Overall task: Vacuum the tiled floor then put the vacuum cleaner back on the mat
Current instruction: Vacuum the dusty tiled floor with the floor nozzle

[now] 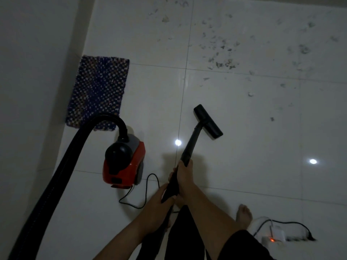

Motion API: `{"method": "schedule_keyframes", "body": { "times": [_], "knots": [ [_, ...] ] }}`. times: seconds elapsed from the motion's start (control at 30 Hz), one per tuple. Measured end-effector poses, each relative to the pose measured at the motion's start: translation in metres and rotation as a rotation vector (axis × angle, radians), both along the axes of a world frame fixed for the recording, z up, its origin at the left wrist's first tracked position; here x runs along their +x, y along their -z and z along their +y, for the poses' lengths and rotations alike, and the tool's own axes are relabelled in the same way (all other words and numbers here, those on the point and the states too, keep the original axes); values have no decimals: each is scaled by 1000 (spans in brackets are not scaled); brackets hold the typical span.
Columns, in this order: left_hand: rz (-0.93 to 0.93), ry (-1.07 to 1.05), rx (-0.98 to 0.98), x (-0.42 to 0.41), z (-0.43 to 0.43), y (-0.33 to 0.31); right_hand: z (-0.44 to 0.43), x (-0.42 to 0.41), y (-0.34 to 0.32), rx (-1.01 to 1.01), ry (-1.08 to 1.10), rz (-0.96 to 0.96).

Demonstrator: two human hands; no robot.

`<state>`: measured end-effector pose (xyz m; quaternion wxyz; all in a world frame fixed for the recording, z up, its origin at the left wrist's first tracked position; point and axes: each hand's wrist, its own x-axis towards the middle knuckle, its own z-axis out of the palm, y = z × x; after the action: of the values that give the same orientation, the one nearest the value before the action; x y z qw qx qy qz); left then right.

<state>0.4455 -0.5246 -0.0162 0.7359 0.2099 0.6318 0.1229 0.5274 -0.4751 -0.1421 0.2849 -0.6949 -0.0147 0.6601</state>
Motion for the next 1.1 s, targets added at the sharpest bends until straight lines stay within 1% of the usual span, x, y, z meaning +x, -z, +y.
{"method": "schedule_keyframes", "body": {
  "times": [0.17, 0.3, 0.5, 0.57, 0.7, 0.9, 0.97, 1.07, 1.1],
  "knots": [
    [95, 43, -110, -1, -15, -5, -23, -4, -10, -25, 36, 20],
    [166, 89, -113, -1, -20, -9, -34, -8, -11, -43, 34, 58],
    [202, 131, -124, 1, -30, -6, -45, -6, -6, -88, 33, 75],
    [197, 143, -133, 4, -29, -2, -46, -2, 1, -101, 32, 61],
    [165, 170, -82, 14, -22, 7, -41, 9, 13, -118, 17, 18],
    [64, 123, -75, 29, 1, 30, -17, 34, 31, -41, -53, -81],
    [46, 89, -81, 31, 7, 43, -6, 39, 35, -20, -62, -90],
    [29, 67, -30, 34, 15, 60, 13, 40, 42, -24, -83, -65],
    [49, 67, -9, 35, 20, 64, 21, 39, 46, -32, -102, -67]
  ]
}}
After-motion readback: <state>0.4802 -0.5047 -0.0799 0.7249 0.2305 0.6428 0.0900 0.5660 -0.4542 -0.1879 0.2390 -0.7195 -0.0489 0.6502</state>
